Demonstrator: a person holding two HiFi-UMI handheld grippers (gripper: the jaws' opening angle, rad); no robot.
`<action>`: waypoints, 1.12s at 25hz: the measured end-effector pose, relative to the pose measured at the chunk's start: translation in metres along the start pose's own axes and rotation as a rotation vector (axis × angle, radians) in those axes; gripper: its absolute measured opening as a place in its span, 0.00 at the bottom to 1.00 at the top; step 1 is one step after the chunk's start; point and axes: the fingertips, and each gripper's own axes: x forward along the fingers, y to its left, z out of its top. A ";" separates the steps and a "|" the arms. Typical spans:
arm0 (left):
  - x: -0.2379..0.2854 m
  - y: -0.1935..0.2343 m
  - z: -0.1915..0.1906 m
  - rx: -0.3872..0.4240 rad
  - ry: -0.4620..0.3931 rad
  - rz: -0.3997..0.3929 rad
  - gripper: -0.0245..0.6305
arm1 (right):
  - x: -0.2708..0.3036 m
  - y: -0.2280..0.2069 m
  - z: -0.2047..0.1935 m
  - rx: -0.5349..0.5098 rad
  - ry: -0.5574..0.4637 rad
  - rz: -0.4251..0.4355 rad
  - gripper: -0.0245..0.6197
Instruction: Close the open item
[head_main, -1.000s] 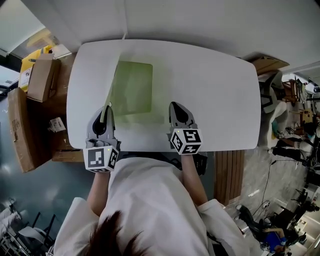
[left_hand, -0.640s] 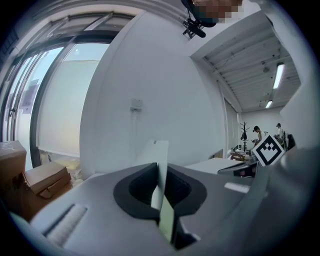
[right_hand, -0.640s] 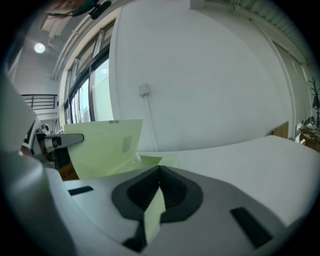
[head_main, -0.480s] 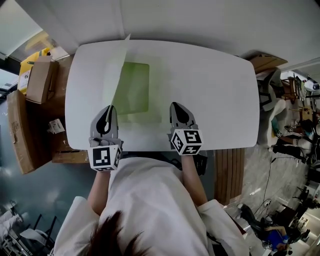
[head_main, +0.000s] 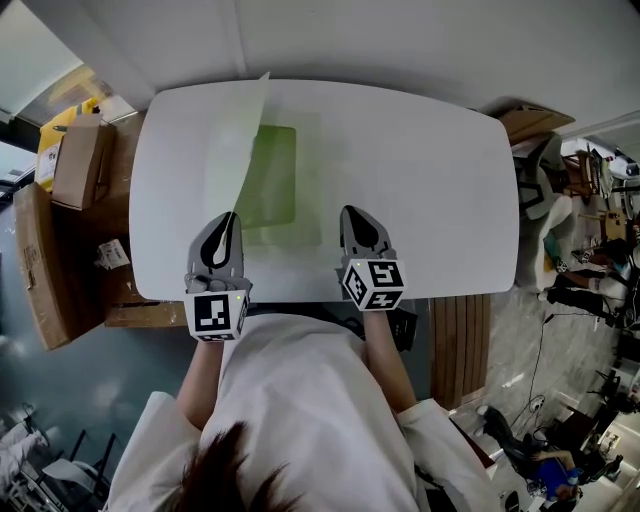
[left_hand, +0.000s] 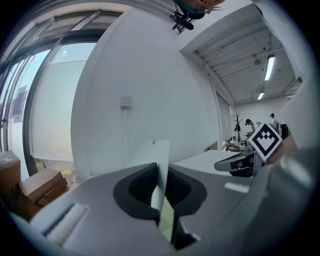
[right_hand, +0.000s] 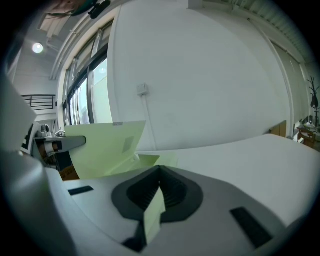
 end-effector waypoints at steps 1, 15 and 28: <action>0.000 -0.002 -0.002 0.001 0.006 -0.004 0.05 | -0.001 0.000 0.000 0.000 0.000 0.000 0.04; 0.010 -0.023 -0.008 0.064 0.007 -0.065 0.06 | -0.009 -0.006 -0.001 0.003 -0.006 -0.024 0.05; 0.014 -0.038 -0.014 0.102 0.032 -0.109 0.06 | -0.013 -0.007 -0.001 0.003 -0.003 -0.029 0.05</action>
